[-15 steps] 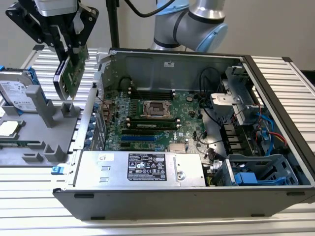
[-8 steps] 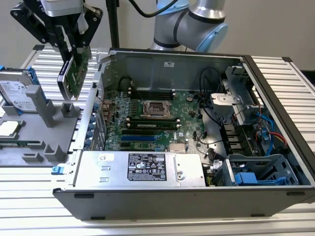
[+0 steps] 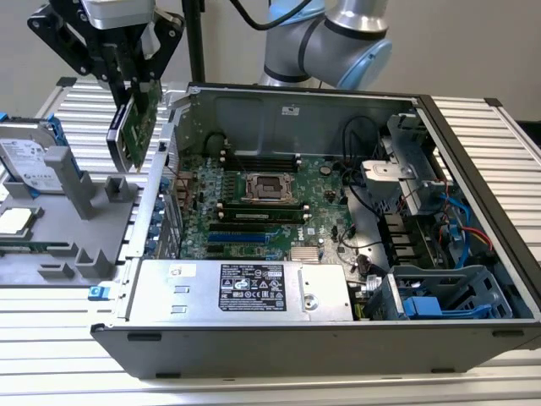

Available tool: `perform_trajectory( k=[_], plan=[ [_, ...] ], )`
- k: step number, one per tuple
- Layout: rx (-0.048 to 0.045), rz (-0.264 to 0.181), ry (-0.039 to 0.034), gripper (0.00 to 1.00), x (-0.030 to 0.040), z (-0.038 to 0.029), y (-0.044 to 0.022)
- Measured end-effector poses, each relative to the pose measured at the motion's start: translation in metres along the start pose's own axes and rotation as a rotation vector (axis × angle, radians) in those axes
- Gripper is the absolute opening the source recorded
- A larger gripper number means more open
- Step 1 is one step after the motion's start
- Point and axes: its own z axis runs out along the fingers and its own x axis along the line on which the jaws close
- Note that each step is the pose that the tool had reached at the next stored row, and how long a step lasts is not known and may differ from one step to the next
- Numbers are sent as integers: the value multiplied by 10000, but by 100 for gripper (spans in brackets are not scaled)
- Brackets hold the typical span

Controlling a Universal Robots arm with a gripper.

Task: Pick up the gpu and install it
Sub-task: 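Pick up the gpu and move the gpu toward the slot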

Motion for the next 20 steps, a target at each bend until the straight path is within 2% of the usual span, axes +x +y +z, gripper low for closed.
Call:
perform_trajectory(
  k=[20],
  plan=[
    [3,-1,6,0,-236,3,10]
  ],
)
